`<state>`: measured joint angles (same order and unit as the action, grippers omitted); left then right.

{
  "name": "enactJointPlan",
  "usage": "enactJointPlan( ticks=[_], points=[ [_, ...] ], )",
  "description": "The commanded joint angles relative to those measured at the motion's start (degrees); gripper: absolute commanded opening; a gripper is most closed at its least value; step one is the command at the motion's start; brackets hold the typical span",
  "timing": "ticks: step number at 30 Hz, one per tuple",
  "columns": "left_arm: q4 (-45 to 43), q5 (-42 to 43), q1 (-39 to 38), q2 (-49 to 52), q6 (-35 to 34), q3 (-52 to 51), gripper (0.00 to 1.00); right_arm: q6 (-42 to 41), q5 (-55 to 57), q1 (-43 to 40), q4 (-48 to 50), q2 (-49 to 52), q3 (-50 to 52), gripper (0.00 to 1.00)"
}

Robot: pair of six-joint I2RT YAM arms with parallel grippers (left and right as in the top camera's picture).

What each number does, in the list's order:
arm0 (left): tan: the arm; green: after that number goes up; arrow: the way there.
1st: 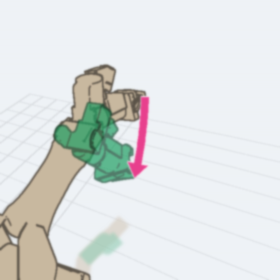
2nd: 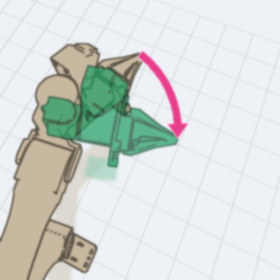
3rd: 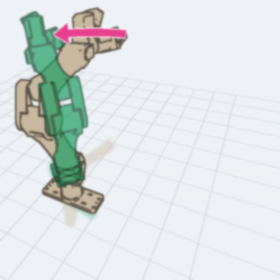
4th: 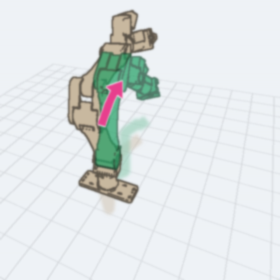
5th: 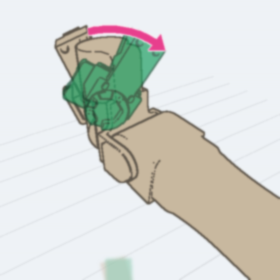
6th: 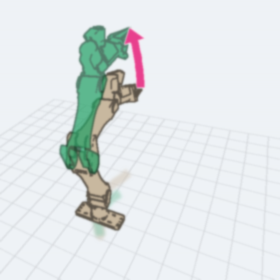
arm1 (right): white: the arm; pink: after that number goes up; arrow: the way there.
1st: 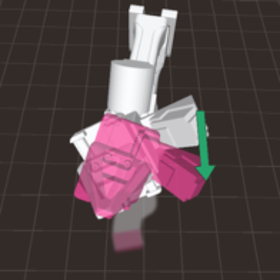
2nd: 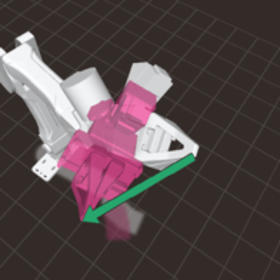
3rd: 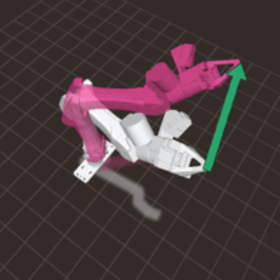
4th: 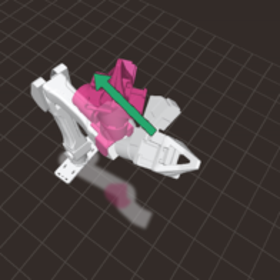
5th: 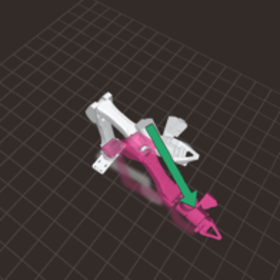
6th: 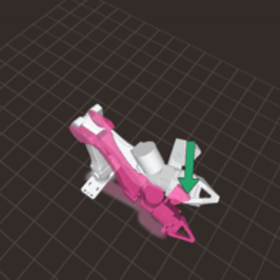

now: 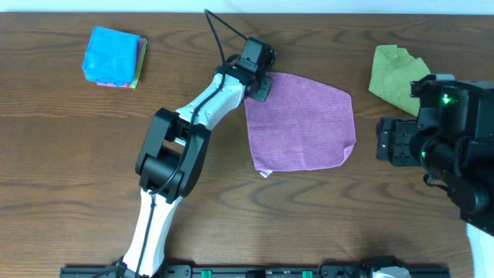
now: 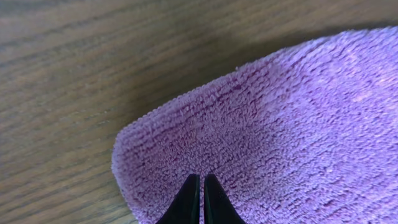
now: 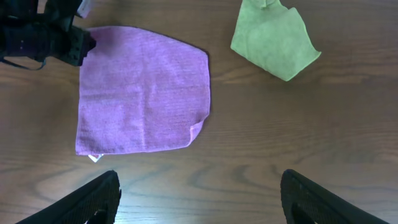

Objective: Fold the cloth

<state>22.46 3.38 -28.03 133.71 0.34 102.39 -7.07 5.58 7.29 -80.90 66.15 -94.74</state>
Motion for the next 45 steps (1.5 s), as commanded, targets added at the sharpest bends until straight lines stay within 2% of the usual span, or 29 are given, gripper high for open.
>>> enactJointPlan(
  ticks=[1,5,15,22,25,27,28,30,31,36,45],
  points=[
    [-0.2,-1.0,0.0,1.2,0.6,1.8,0.06,-1.1,-0.3,-0.2,-0.2,-0.3,-0.3,0.82],
    [0.3,-1.0,0.5,1.9,0.6,1.8,0.06,-1.1,-0.3,-0.2,-0.2,-0.3,-0.3,0.82],
    [9.6,-1.0,2.7,3.9,3.8,1.8,0.06,-1.1,-0.2,-0.2,0.4,-0.2,-0.3,0.82],
    [22.0,-3.8,5.4,3.9,5.7,1.8,0.05,-1.2,-0.4,-0.2,0.6,0.3,1.5,0.76],
    [23.2,-3.2,6.3,3.9,5.7,1.8,0.05,-2.4,-4.1,-0.1,4.6,1.2,9.2,0.63],
    [23.3,-3.1,6.5,3.9,5.7,1.8,0.06,-2.4,-7.1,-0.1,10.5,1.7,15.2,0.42],
    [23.3,-3.1,6.6,3.9,5.7,1.8,0.06,-3.0,-9.0,-0.1,14.4,2.0,18.3,0.26],
    [23.3,-2.8,6.6,3.9,5.6,1.8,0.05,-3.7,-12.9,0.0,22.4,3.0,24.0,0.04],
    [23.3,-2.3,6.6,3.9,5.7,1.8,0.06,-3.7,-14.8,0.2,26.5,3.9,26.7,0.01],
    [23.4,-0.8,6.6,3.9,5.2,1.8,0.06,-4.3,-16.3,2.4,37.8,11.5,34.4,0.02],
    [24.9,0.7,6.5,3.9,4.5,1.8,0.06,-7.1,-12.4,8.1,48.6,28.0,35.3,0.02]
  ],
)
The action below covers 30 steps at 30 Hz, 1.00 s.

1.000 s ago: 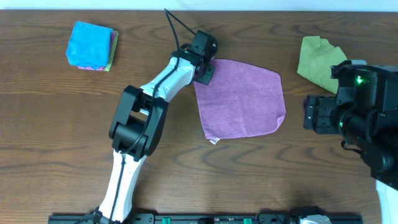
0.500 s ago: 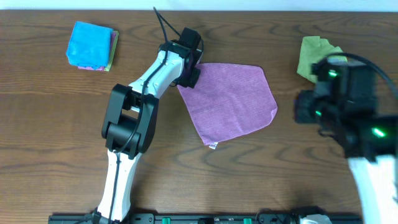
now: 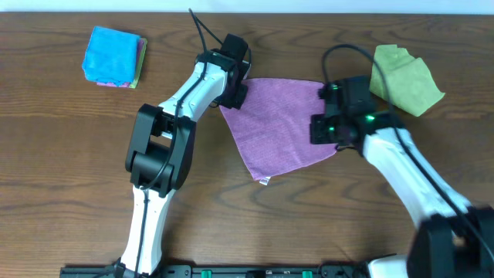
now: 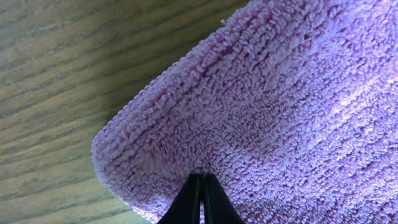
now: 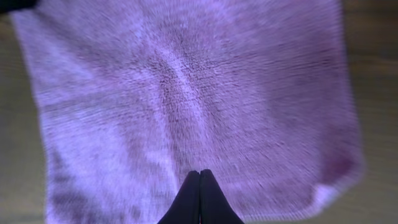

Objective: Fold the cloth

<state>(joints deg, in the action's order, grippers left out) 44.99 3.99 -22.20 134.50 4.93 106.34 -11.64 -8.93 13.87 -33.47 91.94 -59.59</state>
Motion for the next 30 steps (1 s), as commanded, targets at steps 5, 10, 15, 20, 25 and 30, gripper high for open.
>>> enactJointPlan(
  ticks=[5,10,15,20,25,30],
  points=[
    [3.2,1.0,0.7,3.1,-0.9,-2.1,0.06,-4.0,7.3,3.0,5.8,6.1,0.2,0.01],
    [3.5,3.3,0.7,3.1,-1.0,-2.1,0.06,-5.8,10.9,3.0,15.5,7.8,0.2,0.02],
    [3.8,3.5,0.7,3.1,-1.8,-2.1,0.06,-6.5,12.2,3.0,20.8,10.1,0.2,0.02],
    [4.1,3.5,0.7,3.1,-2.0,-2.1,0.05,-8.4,12.2,3.0,23.1,15.3,0.2,0.02],
    [4.3,3.6,0.7,3.1,-2.4,-2.1,0.06,-9.6,12.9,3.0,28.1,17.6,0.1,0.02],
    [4.3,3.6,0.7,3.1,-2.4,-2.1,0.06,-10.6,18.5,2.9,31.5,17.6,0.1,0.02]
  ],
)
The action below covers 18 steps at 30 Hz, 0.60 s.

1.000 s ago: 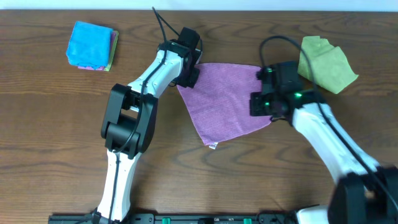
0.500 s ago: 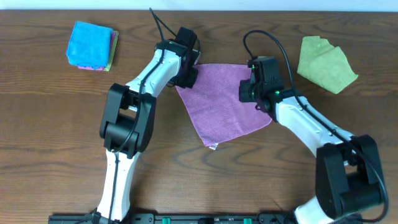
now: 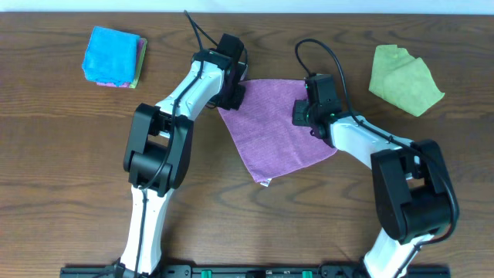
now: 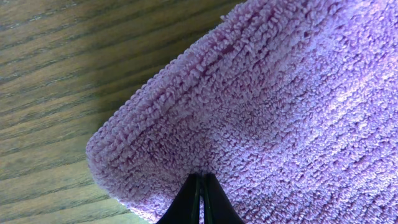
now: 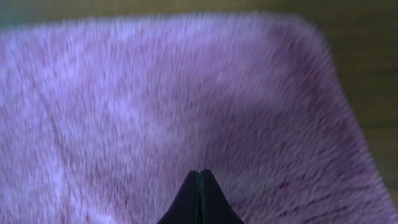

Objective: Fold the cloth

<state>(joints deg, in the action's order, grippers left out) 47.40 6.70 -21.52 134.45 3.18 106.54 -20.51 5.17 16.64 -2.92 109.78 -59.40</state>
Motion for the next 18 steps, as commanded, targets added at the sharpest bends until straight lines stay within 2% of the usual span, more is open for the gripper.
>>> enactJointPlan(
  ticks=[1,8,18],
  points=[
    [1.9,0.9,0.0,3.1,-0.6,-2.3,0.05,-1.8,4.8,0.0,1.7,-0.1,-0.1,0.02],
    [1.9,0.9,0.0,3.1,-0.6,-2.3,0.06,-1.8,5.4,-1.4,7.8,3.0,-0.1,0.02],
    [1.9,1.2,0.0,3.1,-1.0,-2.3,0.06,-2.9,5.6,-1.8,7.8,6.5,-0.1,0.02]
  ],
)
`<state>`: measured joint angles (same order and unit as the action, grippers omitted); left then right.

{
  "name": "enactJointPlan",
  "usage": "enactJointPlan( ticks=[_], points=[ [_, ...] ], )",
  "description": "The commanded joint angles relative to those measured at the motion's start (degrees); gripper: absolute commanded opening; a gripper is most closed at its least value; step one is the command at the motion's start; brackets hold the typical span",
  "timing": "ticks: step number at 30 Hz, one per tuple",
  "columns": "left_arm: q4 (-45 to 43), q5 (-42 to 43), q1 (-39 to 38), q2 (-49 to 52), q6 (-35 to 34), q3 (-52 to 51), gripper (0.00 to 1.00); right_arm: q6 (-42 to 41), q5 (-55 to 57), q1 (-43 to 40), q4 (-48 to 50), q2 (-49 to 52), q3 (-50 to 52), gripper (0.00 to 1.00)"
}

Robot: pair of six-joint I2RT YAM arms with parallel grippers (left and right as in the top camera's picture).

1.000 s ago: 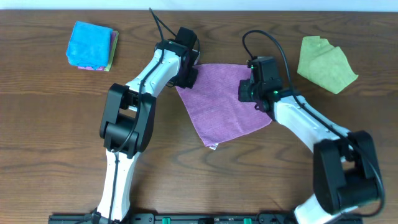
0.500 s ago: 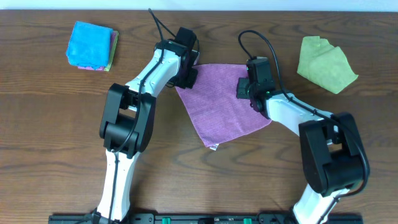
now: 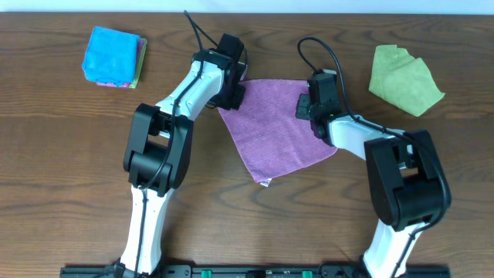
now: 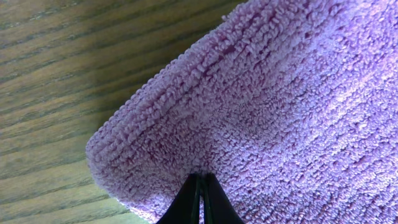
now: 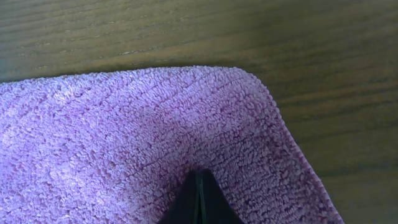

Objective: Fold the cloth

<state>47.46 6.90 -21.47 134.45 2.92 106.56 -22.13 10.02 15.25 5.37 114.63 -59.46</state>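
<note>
The purple cloth (image 3: 274,127) lies spread on the wooden table, skewed so one point faces the front. My left gripper (image 3: 231,94) is shut on its far-left corner, and the left wrist view shows the pile bunched round the closed fingertips (image 4: 201,179). My right gripper (image 3: 307,104) sits at the cloth's far-right corner. It is shut, and its tips (image 5: 200,175) rest on the flat purple cloth (image 5: 124,124) just inside the rounded corner, with nothing seen between them.
A crumpled green cloth (image 3: 405,69) lies at the far right. A folded blue stack (image 3: 113,55) sits at the far left. Both arms reach in over the table's middle, and cables rise from both wrists.
My right gripper has shifted a little to the right along the cloth's far edge, and its view now shows the far-right corner and bare wood. The left gripper and the cloth are unchanged.
At first the cloth lay square, my left gripper shut at its far-left corner and my right gripper open at the table's right. Then the cloth stood skewed with that corner further left, and my right gripper was shut over its right part. The right gripper then stood further along the far edge, now at the corner.
</note>
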Motion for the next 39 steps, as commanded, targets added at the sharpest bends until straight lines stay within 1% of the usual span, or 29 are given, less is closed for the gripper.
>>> enactJointPlan(
  ticks=[1,4,8,13,16,20,25,33,37,39],
  points=[
    [1.9,1.6,0.0,3.1,-0.8,-2.4,0.06,-1.4,0.7,-0.4,-0.9,1.8,0.0,0.02],
    [3.2,3.5,0.0,3.1,-0.8,-2.4,0.05,-1.8,-1.1,-0.4,-3.7,1.8,0.0,0.02],
    [7.7,3.5,0.0,3.1,-1.3,-2.4,0.06,-4.2,-7.2,-0.4,-11.2,1.7,-0.2,0.02],
    [13.2,3.7,0.0,3.1,-3.4,-2.4,0.06,-4.3,-14.2,-0.2,-19.4,1.0,-0.2,0.01],
    [16.6,4.3,0.0,3.1,-4.7,-2.4,0.05,-4.7,-14.8,-0.1,-24.6,-0.4,-0.2,0.02],
    [19.5,8.5,0.0,3.1,-4.7,-2.4,0.06,-4.6,-14.8,0.1,-30.7,-3.7,-0.2,0.02],
    [21.3,8.5,0.0,3.1,-4.7,-2.4,0.06,-4.6,-15.0,0.2,-33.9,-9.4,-0.2,0.02],
    [19.9,8.0,0.1,3.1,-4.6,-2.4,0.06,-3.1,-13.2,-0.7,-33.7,-22.1,-0.2,0.02],
    [19.0,7.9,0.1,3.1,-4.6,-2.4,0.06,-1.4,-13.6,-4.6,-34.4,-24.6,-0.2,0.01],
    [18.8,7.9,0.1,3.1,-4.6,-2.4,0.06,-0.4,-17.0,-7.2,-35.1,-23.8,-0.1,0.02]
  ],
)
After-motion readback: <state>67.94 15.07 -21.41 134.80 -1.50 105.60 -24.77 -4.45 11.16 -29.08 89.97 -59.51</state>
